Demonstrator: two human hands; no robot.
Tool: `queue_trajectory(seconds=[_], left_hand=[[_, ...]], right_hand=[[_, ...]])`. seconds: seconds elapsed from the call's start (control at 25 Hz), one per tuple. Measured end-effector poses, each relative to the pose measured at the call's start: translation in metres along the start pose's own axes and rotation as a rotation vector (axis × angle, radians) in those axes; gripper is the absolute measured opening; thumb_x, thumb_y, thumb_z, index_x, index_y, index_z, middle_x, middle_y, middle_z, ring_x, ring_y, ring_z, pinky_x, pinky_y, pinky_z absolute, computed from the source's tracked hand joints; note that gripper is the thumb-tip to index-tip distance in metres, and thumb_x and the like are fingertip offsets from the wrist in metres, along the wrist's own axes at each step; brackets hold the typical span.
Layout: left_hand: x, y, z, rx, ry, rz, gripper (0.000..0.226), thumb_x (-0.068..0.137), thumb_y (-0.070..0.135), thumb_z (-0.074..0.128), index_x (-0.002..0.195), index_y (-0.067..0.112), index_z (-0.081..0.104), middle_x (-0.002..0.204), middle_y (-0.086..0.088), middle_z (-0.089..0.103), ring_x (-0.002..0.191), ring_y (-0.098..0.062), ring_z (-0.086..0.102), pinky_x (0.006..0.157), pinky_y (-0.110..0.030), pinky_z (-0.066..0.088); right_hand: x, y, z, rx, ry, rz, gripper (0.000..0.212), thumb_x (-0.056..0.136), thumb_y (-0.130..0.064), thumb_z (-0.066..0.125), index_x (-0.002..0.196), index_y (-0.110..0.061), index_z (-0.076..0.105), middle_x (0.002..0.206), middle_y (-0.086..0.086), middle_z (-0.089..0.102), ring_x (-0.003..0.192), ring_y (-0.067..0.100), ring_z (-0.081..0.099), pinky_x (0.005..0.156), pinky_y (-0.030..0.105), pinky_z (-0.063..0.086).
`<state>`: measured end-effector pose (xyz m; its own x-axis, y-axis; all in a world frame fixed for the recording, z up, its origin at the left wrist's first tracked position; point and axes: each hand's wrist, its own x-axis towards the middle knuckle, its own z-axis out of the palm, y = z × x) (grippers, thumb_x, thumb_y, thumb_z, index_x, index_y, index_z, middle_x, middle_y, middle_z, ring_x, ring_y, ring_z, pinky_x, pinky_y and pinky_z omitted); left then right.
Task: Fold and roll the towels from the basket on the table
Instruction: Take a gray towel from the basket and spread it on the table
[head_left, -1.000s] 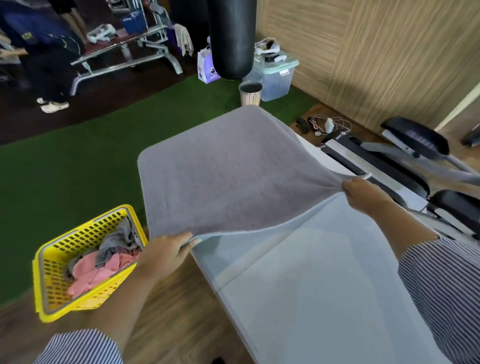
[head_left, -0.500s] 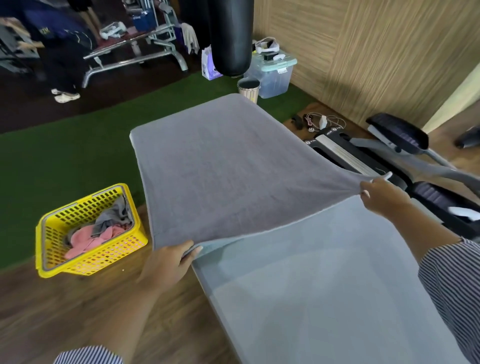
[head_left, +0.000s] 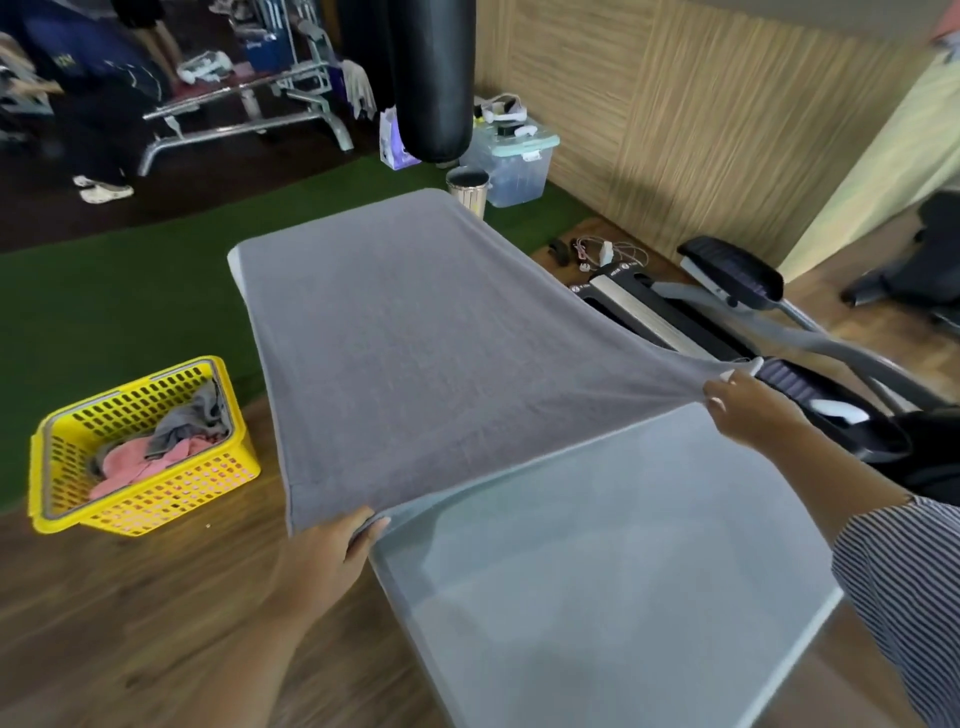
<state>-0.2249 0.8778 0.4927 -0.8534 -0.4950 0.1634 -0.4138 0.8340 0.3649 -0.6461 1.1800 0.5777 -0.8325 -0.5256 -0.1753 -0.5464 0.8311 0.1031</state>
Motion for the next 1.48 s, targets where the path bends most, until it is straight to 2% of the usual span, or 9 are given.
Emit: queue_trajectory(seconds=[0.32, 0.6, 0.76, 0.88, 0.96, 1.08, 1.2, 1.32, 1.48], left_hand=[[-0.066, 0.101, 0.061, 0.076, 0.102, -0.159, 0.024, 0.088, 0.042, 0.039, 0.080, 0.022, 0.048, 0.064, 0.003, 0.059, 0.061, -0.022, 0.063, 0.046, -0.028, 0.043], [-0.151, 0.199, 0.106, 0.228, -0.046, -0.352, 0.023, 0.079, 0.039, 0.044, 0.062, 0.030, 0.056, 0.058, 0.007, 0.058, 0.053, -0.013, 0.059, 0.043, -0.023, 0.033], [-0.158, 0.224, 0.120, 0.337, -0.008, -0.310, 0.029, 0.075, 0.034, 0.041, 0.067, 0.027, 0.068, 0.061, 0.008, 0.060, 0.049, -0.015, 0.061, 0.042, -0.024, 0.042], [-0.159, 0.227, 0.123, 0.352, -0.019, -0.355, 0.030, 0.077, 0.029, 0.039, 0.071, 0.024, 0.068, 0.064, 0.007, 0.062, 0.052, -0.018, 0.063, 0.046, -0.028, 0.046], [-0.166, 0.223, 0.129, 0.250, -0.074, -0.442, 0.027, 0.082, 0.028, 0.043, 0.078, 0.021, 0.069, 0.070, 0.003, 0.065, 0.058, -0.023, 0.065, 0.047, -0.031, 0.052], [-0.185, 0.222, 0.133, 0.144, -0.193, -0.580, 0.027, 0.086, 0.025, 0.038, 0.091, 0.023, 0.065, 0.085, 0.000, 0.067, 0.076, -0.027, 0.065, 0.063, -0.037, 0.053], [-0.197, 0.227, 0.127, 0.123, -0.271, -0.557, 0.025, 0.097, 0.027, 0.035, 0.100, 0.023, 0.060, 0.096, 0.003, 0.063, 0.088, -0.023, 0.061, 0.073, -0.035, 0.049], [-0.196, 0.232, 0.123, 0.107, -0.179, -0.424, 0.024, 0.093, 0.028, 0.041, 0.092, 0.019, 0.063, 0.085, 0.002, 0.064, 0.074, -0.023, 0.063, 0.057, -0.029, 0.045], [-0.193, 0.239, 0.123, 0.097, -0.091, -0.312, 0.011, 0.086, 0.023, 0.055, 0.084, 0.021, 0.065, 0.073, 0.006, 0.063, 0.059, -0.019, 0.061, 0.048, -0.023, 0.037]], right_hand=[[0.007, 0.115, 0.042, -0.039, -0.005, -0.317, 0.029, 0.096, -0.029, 0.038, 0.115, -0.016, 0.056, 0.115, 0.010, 0.054, 0.102, 0.030, 0.055, 0.080, 0.033, 0.046], [-0.022, 0.190, 0.093, -0.086, -0.179, -0.539, 0.029, 0.096, -0.032, 0.038, 0.117, -0.023, 0.056, 0.124, 0.000, 0.050, 0.110, 0.017, 0.055, 0.089, 0.025, 0.044], [-0.019, 0.194, 0.113, -0.074, -0.249, -0.564, 0.030, 0.097, -0.018, 0.037, 0.124, -0.016, 0.048, 0.125, 0.007, 0.049, 0.108, 0.022, 0.054, 0.084, 0.025, 0.040], [-0.019, 0.193, 0.125, -0.059, -0.250, -0.559, 0.032, 0.097, -0.013, 0.036, 0.125, -0.016, 0.050, 0.128, 0.010, 0.048, 0.113, 0.024, 0.053, 0.091, 0.030, 0.043], [-0.024, 0.190, 0.127, -0.039, -0.239, -0.525, 0.032, 0.097, -0.011, 0.037, 0.124, -0.015, 0.052, 0.127, 0.012, 0.047, 0.113, 0.026, 0.054, 0.092, 0.033, 0.044], [-0.033, 0.187, 0.132, -0.038, -0.220, -0.469, 0.033, 0.097, -0.012, 0.037, 0.124, -0.017, 0.054, 0.128, 0.010, 0.048, 0.112, 0.027, 0.055, 0.093, 0.035, 0.044], [-0.045, 0.187, 0.135, -0.057, -0.240, -0.442, 0.033, 0.098, -0.015, 0.036, 0.126, -0.018, 0.053, 0.133, 0.008, 0.046, 0.121, 0.024, 0.049, 0.099, 0.032, 0.040], [-0.059, 0.183, 0.138, -0.063, -0.216, -0.422, 0.033, 0.098, -0.014, 0.037, 0.128, -0.012, 0.051, 0.136, 0.009, 0.045, 0.129, 0.025, 0.041, 0.103, 0.031, 0.034], [-0.071, 0.182, 0.144, 0.068, -0.153, -0.435, 0.027, 0.093, -0.001, 0.040, 0.111, -0.006, 0.060, 0.122, 0.013, 0.055, 0.107, 0.030, 0.056, 0.087, 0.035, 0.042]])
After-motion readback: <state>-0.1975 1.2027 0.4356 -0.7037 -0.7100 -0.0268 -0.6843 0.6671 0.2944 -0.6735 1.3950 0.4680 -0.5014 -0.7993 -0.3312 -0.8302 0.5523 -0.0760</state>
